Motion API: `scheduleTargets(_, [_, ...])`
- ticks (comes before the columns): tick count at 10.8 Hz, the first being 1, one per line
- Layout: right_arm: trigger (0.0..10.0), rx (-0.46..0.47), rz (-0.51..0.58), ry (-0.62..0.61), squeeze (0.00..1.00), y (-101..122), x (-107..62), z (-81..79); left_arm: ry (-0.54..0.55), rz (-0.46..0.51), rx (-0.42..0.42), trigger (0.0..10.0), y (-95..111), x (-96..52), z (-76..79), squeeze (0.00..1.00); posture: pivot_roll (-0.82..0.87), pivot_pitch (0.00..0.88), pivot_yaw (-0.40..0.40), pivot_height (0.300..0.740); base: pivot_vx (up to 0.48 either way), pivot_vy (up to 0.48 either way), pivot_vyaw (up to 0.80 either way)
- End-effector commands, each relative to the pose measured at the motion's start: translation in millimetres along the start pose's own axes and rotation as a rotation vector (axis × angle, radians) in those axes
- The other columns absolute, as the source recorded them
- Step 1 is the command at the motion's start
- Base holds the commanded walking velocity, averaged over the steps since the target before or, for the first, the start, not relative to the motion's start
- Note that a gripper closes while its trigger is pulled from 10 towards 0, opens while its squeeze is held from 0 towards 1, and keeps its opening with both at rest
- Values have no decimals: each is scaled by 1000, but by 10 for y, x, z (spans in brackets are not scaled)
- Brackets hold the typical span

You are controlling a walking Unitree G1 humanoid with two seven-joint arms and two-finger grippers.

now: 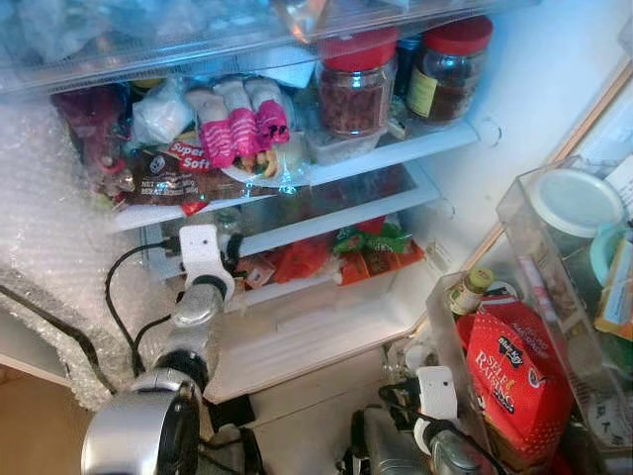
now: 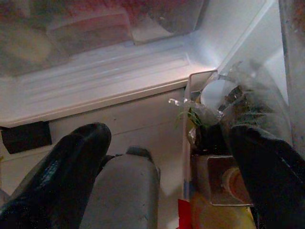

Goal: Restocking fridge

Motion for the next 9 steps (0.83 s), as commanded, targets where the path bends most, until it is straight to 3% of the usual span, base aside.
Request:
scheduleTargets(1, [10000, 8, -30, -15, 0, -100, -31, 46, 16, -23, 3, 10000, -51, -8, -51, 843, -195, 178, -8, 647, 0, 0, 0])
scheduleTargets(3, [10000, 9, -29, -15, 0, -96, -28, 42, 5, 18, 20, 10000, 60, 21, -20, 827, -193, 177, -6, 647, 0, 0, 0])
scheduleTargets(4, [10000, 11, -27, -16, 0, -92, -27, 41, -5, 39, 24, 10000, 109, 30, 7, 753, -194, 177, -6, 647, 0, 0, 0])
scheduleTargets(5, [10000, 12, -25, -18, 0, -89, -26, 42, -15, 57, 37, 10000, 144, 32, 31, 0, -193, 178, -6, 647, 0, 0, 0])
scheduleTargets(8, [10000, 15, -20, -26, 0, -80, -23, 40, -44, 98, 90, 10000, 125, -29, 71, 0, -194, 181, -2, 647, 0, 0, 0])
scheduleTargets(9, [10000, 19, -19, -28, 0, -75, -22, 40, -103, 163, 148, 10000, 162, -91, 138, 0, -191, 182, -2, 647, 0, 0, 0])
Point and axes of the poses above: a point about 5 cm out from each wrist's last joint towards the gripper, its own x axis pointing out of the wrist towards the gripper, its own y axis along the axis of the wrist's last joint, z = x × y, the point moved 6 cm from there along x, pointing out of the wrist towards the gripper, and after that the axes turned 11 degrees about x, right-handed, at the moved point
